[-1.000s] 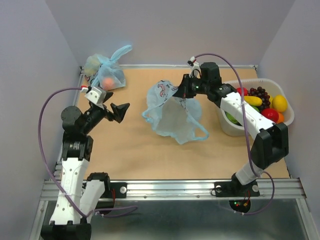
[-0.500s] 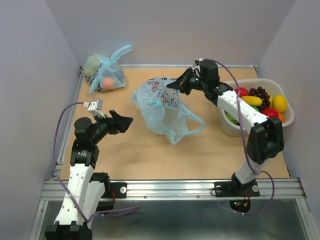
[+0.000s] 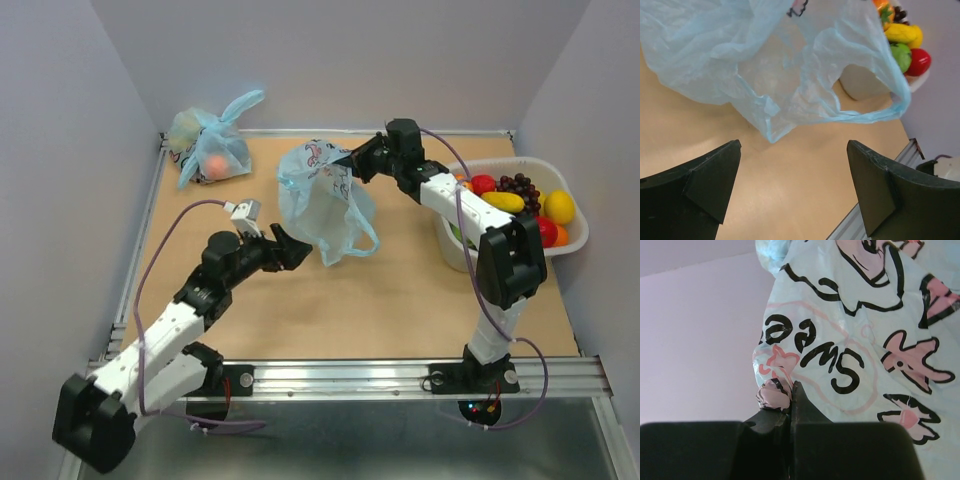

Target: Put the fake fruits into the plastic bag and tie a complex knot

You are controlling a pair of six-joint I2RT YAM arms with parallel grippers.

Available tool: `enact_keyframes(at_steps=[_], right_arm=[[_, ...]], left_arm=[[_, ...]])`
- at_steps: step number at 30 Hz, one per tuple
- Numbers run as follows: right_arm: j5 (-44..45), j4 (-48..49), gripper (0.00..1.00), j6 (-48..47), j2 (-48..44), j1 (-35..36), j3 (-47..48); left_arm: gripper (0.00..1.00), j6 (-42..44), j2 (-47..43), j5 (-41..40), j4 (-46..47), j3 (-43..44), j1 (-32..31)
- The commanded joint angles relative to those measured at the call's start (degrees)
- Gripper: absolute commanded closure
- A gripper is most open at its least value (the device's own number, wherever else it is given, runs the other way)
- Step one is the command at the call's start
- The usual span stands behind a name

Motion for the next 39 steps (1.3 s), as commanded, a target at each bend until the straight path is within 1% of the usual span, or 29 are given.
enact_keyframes(at_steps=[1, 3, 5, 6, 9, 13, 18, 20, 22, 23, 24, 25, 26, 27, 28, 30, 34, 39], right_arm=[[2.0, 2.5, 1.0, 1.6, 1.2, 0.7, 4.7], [2.1, 2.4, 1.0, 1.5, 1.3, 0.7, 5.1], [1.9, 2.5, 1.0, 1.5, 1.5, 0.6, 5.5], [1.9, 2.5, 1.0, 1.8, 1.6, 0.7, 5.6], [1.9, 2.4, 1.0, 2.2, 1.9, 0.7, 6.0], [2.4, 2.4, 1.0, 2.6, 1.7, 0.7, 5.7], [3.6, 2.4, 0.99, 2.5, 2.4, 0.8, 5.2], [5.3, 2.3, 1.0, 2.2, 3.4, 0.8, 5.9], [5.8, 2.4, 1.0, 2.8, 4.2, 0.8, 6.9], [5.4, 2.5, 0.99, 2.8, 5.1, 0.8, 7.3], [5.2, 2.5, 1.0, 3.4, 5.4, 0.8, 7.5], [5.0, 2.5, 1.0, 3.6, 5.7, 0.7, 8.0], [5.0, 2.5, 1.0, 4.0, 5.9, 0.9, 8.1], [5.0, 2.5, 0.99, 4.0, 6.0, 0.8, 8.2], [4.5, 2.4, 1.0, 4.3, 6.2, 0.8, 8.3], [4.2, 2.5, 0.99, 4.9, 6.4, 0.8, 8.6], [3.5, 2.4, 1.0, 5.7, 6.7, 0.8, 8.8], [2.2, 2.4, 1.0, 6.5, 6.3, 0.8, 8.6]], left_arm=[[0.01, -4.4, 12.3, -13.8, 9.4, 3.8, -4.2], [0.01, -6.0, 17.4, -15.4, 11.4, 4.7, -4.3], [0.01, -6.5, 19.0, -17.1, 14.2, 4.4, -4.8], [0.01, -7.1, 20.9, -19.1, 14.4, 4.9, -5.0], [0.01, -8.9, 23.4, -21.0, 15.0, 5.5, -5.1], [0.01, -12.3, 23.7, -21.2, 20.1, 4.2, -6.3], [0.01, -13.1, 21.6, -20.4, 19.4, 3.3, -8.6], [0.01, -13.7, 21.0, -19.7, 19.7, 2.8, -10.1], [0.01, -14.2, 21.0, -21.3, 19.8, 2.5, -11.6], [0.01, -14.6, 21.4, -23.6, 20.1, 2.7, -12.0], [0.01, -15.4, 23.0, -24.6, 20.6, 3.2, -12.1], [0.01, -15.2, 24.0, -27.4, 21.9, 3.9, -12.1], [0.01, -14.5, 26.1, -28.4, 22.7, 5.2, -12.1], [0.01, -14.5, 26.2, -29.2, 23.4, 6.0, -12.1], [0.01, -14.4, 28.8, -29.9, 23.8, 6.9, -12.0], [0.01, -14.4, 32.6, -30.0, 23.5, 9.6, -12.0], [0.01, -14.6, 37.5, -31.6, 23.3, 11.9, -11.9], [0.01, -14.7, 41.7, -31.8, 21.6, 13.6, -9.6]])
